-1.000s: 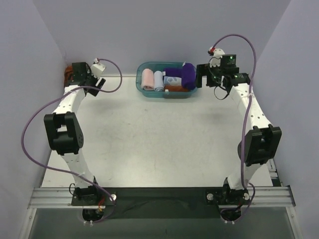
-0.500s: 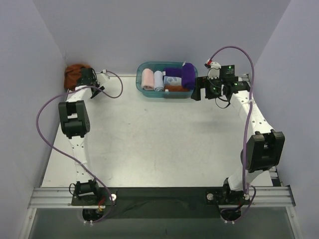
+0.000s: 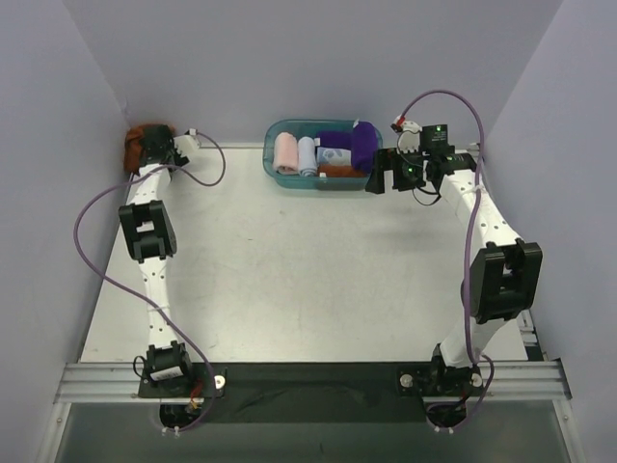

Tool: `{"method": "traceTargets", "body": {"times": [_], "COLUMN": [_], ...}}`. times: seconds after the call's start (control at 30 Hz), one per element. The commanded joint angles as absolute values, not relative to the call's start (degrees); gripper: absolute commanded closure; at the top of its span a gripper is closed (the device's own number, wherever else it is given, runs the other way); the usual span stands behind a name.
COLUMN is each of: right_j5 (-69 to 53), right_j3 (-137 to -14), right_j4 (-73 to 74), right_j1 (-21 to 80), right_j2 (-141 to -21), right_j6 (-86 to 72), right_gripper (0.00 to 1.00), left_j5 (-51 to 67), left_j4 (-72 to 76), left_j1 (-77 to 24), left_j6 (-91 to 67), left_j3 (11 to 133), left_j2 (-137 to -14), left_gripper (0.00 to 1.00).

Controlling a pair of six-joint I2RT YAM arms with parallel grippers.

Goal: Roll the towels
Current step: Move the towel to the center of the board

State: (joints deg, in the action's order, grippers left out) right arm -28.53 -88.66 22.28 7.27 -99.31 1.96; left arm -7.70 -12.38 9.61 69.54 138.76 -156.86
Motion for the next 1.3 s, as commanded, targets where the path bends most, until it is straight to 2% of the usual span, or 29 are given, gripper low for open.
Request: {"method": "traceTargets", "body": {"times": [0.0, 0.1, 0.13, 0.2, 0.23, 0.3, 0.33, 0.43, 0.6, 0.63, 0.67, 0.73, 0.83, 0.9, 1.03, 1.17, 1.27], "right_j5": [-29.1, -28.6, -28.4, -28.0, -27.8, -27.6, -27.6, -27.9, -33.9, -34.4, -35.1, -35.3, -36.2, -36.5, -36.7, -36.5, -36.0], "right_j3": [-91.0, -90.6, -90.7, -90.7, -90.7, -90.4, -90.2, -89.1, -88.5, -88.2, -87.8, -86.7, -85.4, -84.7, -82.4, -80.0, -78.8], "right_j4": [22.9, 23.1, 23.4, 23.7, 23.9, 24.1, 24.3, 24.6, 26.9, 27.1, 27.3, 27.8, 28.9, 29.7, 30.8, 31.4, 31.6], "right_j1": [7.6, 7.6, 7.5, 7.5, 7.4, 7.4, 7.4, 7.5, 7.3, 7.3, 7.3, 7.1, 6.4, 6.2, 5.5, 5.1, 4.4], "right_j2": [-99.2, -99.1, -99.1, -98.8, -98.5, -98.4, -98.1, -97.3, -95.8, -95.4, -94.8, -92.9, -90.1, -87.8, -84.4, -81.0, -79.7], "right_j6": [1.5, 1.2, 1.2, 1.2, 1.2, 1.1, 1.1, 1.0, 1.7, 1.7, 1.8, 1.9, 2.1, 2.5, 2.7, 2.7, 2.5], "right_gripper": [0.00, 0.00, 0.00, 0.00, 0.00, 0.00, 0.00, 0.00, 0.00, 0.00, 0.00, 0.00, 0.00, 0.00, 0.00, 0.00, 0.00], "left_j5": [-5.1, -5.4, -5.2, -4.7, -4.6, -4.7, -5.4, -2.4, 9.2, 10.7, 11.7, 14.0, 16.3, 19.5, 27.1, 36.3, 40.4], "left_j4": [-12.8, -12.1, -12.4, -12.0, -11.9, -12.0, -12.0, -15.0, -26.1, -25.9, -26.0, -25.9, -30.4, -35.6, -45.1, -49.0, -47.6], "left_j1": [10.0, 10.8, 11.0, 11.8, 11.9, 12.0, 11.9, 10.4, 4.9, 3.6, 2.6, 0.0, -5.8, -8.3, -16.3, -22.9, -27.7], "left_j6": [71.9, 71.2, 71.5, 71.0, 70.5, 69.6, 69.4, 67.8, 56.6, 54.0, 53.0, 50.0, 47.4, 45.2, 36.5, 25.3, 15.9], "left_j3": [144.0, 146.9, 147.0, 146.3, 146.0, 145.4, 144.8, 140.4, 126.6, 117.2, 113.0, 100.6, 89.0, 85.5, 84.4, 92.7, 103.3], "left_j2": [-160.8, -163.6, -163.9, -163.9, -163.8, -163.3, -162.9, -157.3, -135.7, -131.8, -124.3, -116.9, -102.2, -97.0, -85.5, -80.6, -82.4], "left_gripper": [0.12, 0.13, 0.19, 0.40, 0.59, 0.80, 1.00, 1.00, 1.00, 1.00, 1.00, 1.00, 1.00, 1.00, 1.00, 1.00, 1.00]}}
